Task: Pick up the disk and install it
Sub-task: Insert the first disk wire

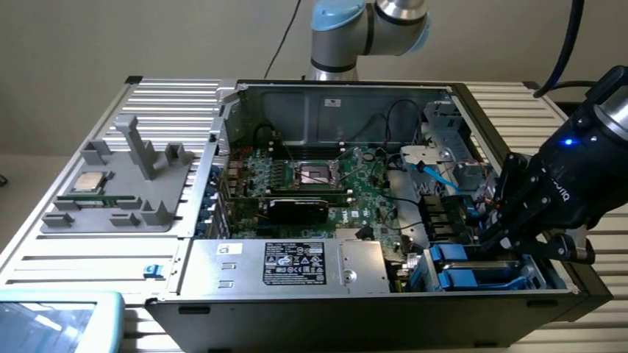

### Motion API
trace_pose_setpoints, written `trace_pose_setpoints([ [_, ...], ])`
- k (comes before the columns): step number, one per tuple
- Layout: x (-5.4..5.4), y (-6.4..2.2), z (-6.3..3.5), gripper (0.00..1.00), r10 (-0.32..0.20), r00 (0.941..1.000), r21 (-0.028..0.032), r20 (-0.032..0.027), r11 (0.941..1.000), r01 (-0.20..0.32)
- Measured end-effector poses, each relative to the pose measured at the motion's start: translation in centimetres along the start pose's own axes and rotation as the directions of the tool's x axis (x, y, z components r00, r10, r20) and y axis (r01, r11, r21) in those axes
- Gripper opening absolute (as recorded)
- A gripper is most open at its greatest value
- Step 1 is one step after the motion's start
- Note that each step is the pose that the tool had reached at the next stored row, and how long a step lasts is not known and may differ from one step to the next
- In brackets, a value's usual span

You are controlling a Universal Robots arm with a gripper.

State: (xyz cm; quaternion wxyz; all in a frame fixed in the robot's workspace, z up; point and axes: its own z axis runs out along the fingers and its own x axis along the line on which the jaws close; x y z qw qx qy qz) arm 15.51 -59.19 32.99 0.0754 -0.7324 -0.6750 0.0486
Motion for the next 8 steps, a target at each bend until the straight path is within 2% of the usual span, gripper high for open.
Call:
trace_pose_setpoints([
  [8,0.0,0.02,0.04,0.16,0.0,1.0,-0.0003,-0.0007,1.0,0.0],
])
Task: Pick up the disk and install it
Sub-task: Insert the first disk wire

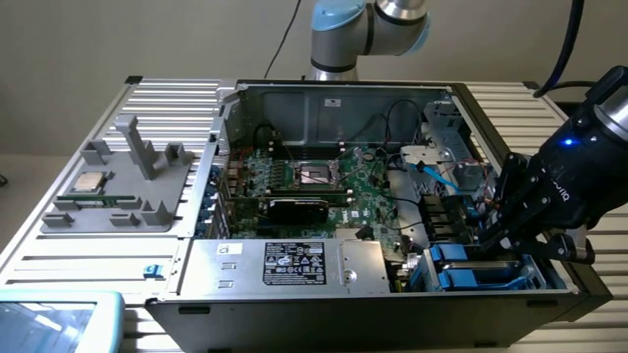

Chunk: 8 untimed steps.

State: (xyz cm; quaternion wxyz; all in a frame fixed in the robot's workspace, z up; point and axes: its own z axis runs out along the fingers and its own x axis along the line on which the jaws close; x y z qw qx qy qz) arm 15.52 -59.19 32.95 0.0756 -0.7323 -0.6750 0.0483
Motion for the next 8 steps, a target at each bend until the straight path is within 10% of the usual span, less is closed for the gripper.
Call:
trace_pose_setpoints([
  [8,0.02,-0.14,-0.73,0.48,0.0,1.0,0.0002,0.0002,1.0,0.0],
])
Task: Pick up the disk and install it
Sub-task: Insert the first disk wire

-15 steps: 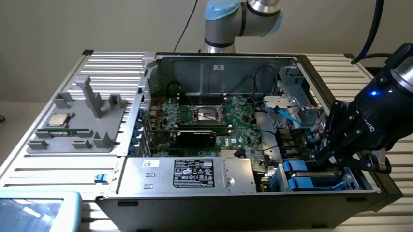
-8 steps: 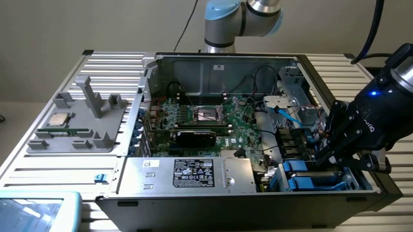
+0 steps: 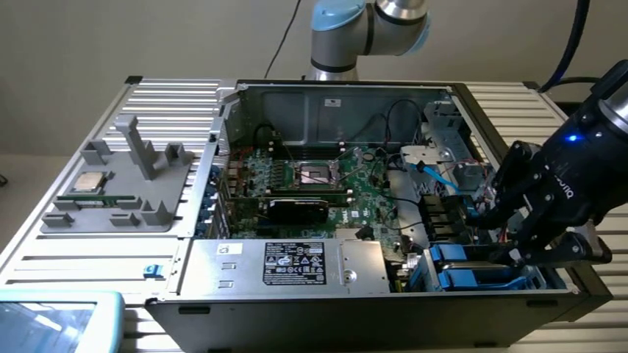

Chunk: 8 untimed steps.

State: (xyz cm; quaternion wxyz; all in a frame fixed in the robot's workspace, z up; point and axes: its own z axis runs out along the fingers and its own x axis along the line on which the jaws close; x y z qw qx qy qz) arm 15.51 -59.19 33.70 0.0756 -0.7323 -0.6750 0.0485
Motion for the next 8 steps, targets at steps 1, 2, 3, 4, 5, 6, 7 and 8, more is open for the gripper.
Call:
trace_pose_setpoints([
  [1,0.01,-0.05,-0.28,0.48,0.0,1.0,0.0,0.0,1.0,0.0],
  [2,0.02,-0.09,-0.52,0.54,0.0,1.0,0.0,0.0001,1.0,0.0],
  [3,0.02,-0.13,-0.7,0.6,0.0,1.0,0.0,0.0001,1.0,0.0],
  [4,0.03,-0.14,-0.76,0.6,0.0,1.0,0.0,0.0001,1.0,0.0],
  [5,0.03,-0.14,-0.77,0.66,0.0,1.0,0.0,0.0002,1.0,0.0],
  [6,0.04,-0.14,-0.78,0.66,0.0,1.0,-0.0001,0.0003,1.0,0.0],
  [7,0.04,-0.15,-0.82,0.66,0.0,1.0,-0.0001,0.0006,1.0,0.0],
  [8,0.04,-0.16,-0.91,0.66,0.0,1.0,-0.0002,0.0014,1.0,0.0],
])
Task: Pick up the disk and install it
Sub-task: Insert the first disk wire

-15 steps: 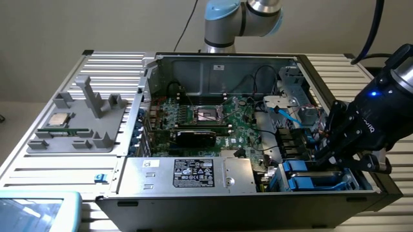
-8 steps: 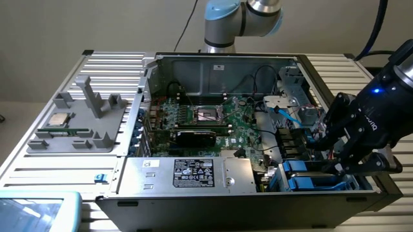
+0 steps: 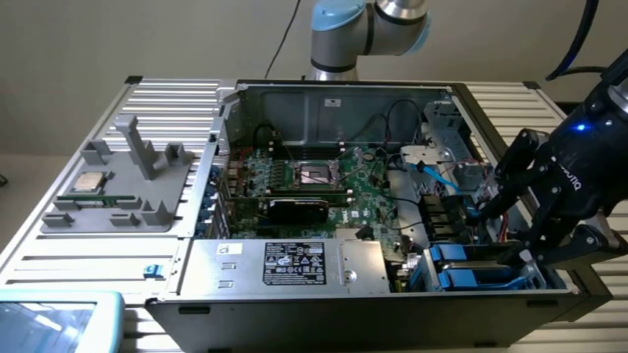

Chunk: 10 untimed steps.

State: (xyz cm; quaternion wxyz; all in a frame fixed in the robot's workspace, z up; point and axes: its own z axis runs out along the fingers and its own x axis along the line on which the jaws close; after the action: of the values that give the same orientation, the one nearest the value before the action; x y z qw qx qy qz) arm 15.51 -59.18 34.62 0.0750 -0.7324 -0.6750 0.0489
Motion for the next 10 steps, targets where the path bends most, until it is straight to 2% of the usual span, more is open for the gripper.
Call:
trace_pose_setpoints([
  [3,0.0,-0.15,-0.86,0.66,0.0,1.0,-0.0002,0.0022,1.0,0.0],
  [10,0.1,-0.65,-3.63,0.66,0.003,0.9999,-0.0012,0.0138,1.0,-0.002],
])
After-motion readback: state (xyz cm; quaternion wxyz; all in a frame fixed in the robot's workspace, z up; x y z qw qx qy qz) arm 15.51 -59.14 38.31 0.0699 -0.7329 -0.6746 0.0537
